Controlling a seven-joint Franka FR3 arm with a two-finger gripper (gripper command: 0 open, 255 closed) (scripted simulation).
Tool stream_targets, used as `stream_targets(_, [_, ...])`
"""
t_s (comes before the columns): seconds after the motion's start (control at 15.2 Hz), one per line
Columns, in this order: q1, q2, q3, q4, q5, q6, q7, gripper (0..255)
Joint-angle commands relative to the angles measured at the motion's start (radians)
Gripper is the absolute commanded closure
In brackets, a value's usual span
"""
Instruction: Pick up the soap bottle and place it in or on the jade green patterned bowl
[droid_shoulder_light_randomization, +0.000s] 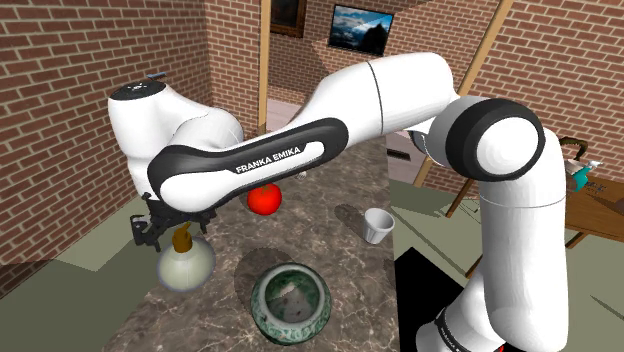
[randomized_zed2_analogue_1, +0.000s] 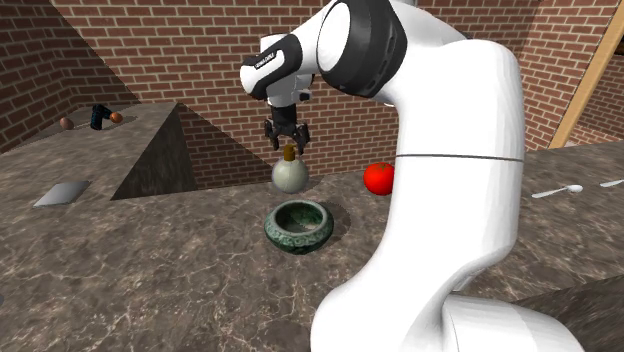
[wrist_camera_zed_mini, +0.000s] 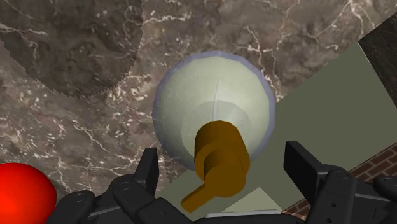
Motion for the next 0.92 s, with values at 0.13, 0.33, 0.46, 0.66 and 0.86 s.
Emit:
stream_targets(0.13, [0.000, 0.009, -0.004, -0.018, -0.007, 0.026, 0.005, 0])
stream_targets(0.33, [0.000, 0.009, -0.004, -0.018, -0.007, 0.026, 0.005, 0])
stream_targets(0.46, [0.000, 0.009, -0.004, -0.018, -0.007, 0.026, 0.005, 0])
stream_targets(0.66, [-0.001, 0.009, -0.004, -0.018, -0.007, 0.026, 0.005, 255])
stream_targets(0.86, [-0.001, 0.009, -0.004, -0.019, -0.007, 0.026, 0.005, 255])
